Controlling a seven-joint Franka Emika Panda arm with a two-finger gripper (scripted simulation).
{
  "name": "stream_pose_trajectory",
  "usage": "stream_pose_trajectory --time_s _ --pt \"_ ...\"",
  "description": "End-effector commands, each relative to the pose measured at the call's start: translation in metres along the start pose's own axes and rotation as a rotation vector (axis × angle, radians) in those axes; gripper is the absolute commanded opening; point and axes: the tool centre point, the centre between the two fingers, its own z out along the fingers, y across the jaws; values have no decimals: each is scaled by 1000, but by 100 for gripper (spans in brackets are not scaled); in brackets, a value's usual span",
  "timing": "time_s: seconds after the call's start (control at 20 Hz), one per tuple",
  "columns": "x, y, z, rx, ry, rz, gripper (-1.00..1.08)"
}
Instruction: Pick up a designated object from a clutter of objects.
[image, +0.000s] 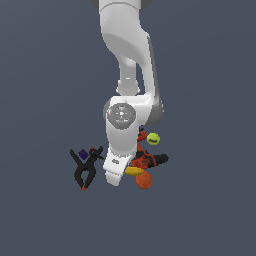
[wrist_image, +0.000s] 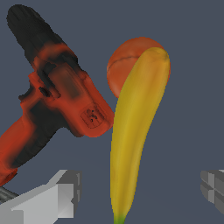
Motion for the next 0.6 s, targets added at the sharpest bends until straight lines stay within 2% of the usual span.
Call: stream_pose_trajectory --time_s 0.0,0.3,0.55 --pt "0 -1 9 1 0 -1 100" --pt "0 -1 39 1 0 -4 100" --pt "0 0 45 1 0 -4 100"
